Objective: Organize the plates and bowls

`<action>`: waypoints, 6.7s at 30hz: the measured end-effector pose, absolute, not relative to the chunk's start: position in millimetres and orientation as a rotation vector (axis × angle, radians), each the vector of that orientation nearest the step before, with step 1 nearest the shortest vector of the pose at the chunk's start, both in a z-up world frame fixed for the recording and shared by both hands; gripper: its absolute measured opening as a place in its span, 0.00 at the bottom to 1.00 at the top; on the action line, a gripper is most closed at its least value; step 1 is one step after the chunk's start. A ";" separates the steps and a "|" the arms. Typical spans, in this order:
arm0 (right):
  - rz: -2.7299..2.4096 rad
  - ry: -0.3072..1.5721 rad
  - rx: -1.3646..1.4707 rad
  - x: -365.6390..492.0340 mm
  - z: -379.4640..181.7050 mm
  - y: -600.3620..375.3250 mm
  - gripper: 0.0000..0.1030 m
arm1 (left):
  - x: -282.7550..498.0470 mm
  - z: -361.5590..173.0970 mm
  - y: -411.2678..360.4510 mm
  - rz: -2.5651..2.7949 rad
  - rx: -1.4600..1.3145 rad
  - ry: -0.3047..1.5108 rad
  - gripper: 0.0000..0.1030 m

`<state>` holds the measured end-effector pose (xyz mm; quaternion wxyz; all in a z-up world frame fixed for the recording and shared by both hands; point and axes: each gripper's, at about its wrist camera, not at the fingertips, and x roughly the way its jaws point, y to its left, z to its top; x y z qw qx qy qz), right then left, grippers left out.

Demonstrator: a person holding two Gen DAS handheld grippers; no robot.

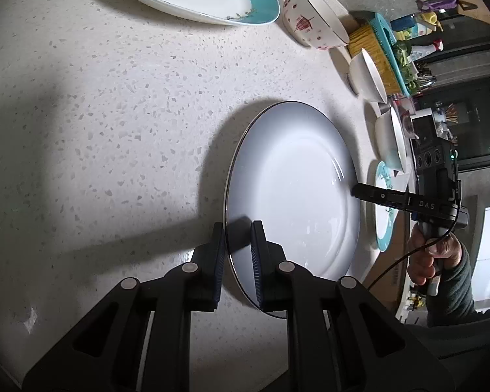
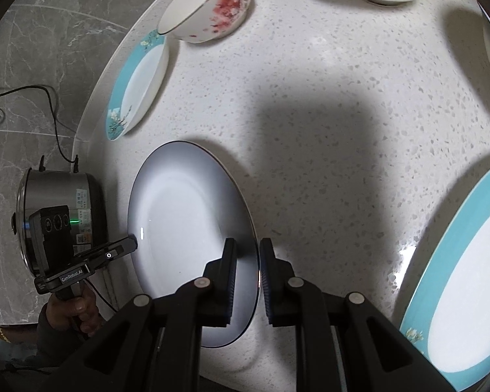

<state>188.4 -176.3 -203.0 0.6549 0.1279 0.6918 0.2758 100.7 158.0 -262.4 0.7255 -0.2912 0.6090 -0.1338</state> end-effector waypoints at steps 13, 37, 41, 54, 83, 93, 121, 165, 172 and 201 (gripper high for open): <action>0.625 1.522 0.289 191.3 -205.3 -186.7 0.27 | 106.6 -265.7 151.8 -0.304 -0.663 1.297 0.16; 0.464 1.048 0.639 68.3 -107.6 -371.0 0.91 | 128.3 -170.1 -48.1 -0.800 -0.483 1.176 0.98; 0.516 1.079 0.601 77.0 -121.0 -417.5 0.88 | 150.3 -177.7 -82.3 -0.779 -0.421 1.165 0.98; 0.712 1.232 0.673 151.6 -187.8 -528.4 0.69 | 181.9 -254.2 -163.5 -0.660 -0.372 1.306 0.90; 0.815 1.347 0.678 168.4 -217.3 -508.4 0.45 | 194.0 -253.9 -200.4 -0.655 -0.274 1.349 0.67; 0.717 1.397 0.682 178.6 -211.9 -505.9 0.46 | 204.4 -260.4 -189.0 -0.522 -0.272 1.388 0.17; 0.585 1.427 0.584 173.9 -198.7 -506.5 0.10 | 212.1 -268.6 -177.4 -0.541 -0.312 1.443 0.10; 0.958 1.506 0.309 189.3 -176.8 -231.9 0.10 | 74.9 -229.0 122.5 -0.146 -0.545 1.257 0.10; 0.936 1.527 0.294 194.1 -189.2 -222.8 0.10 | 74.3 -249.1 126.7 -0.150 -0.547 1.280 0.10; 0.741 1.420 -0.074 169.5 -172.0 -182.5 0.20 | 90.1 -240.8 91.1 -0.056 -0.334 1.250 0.19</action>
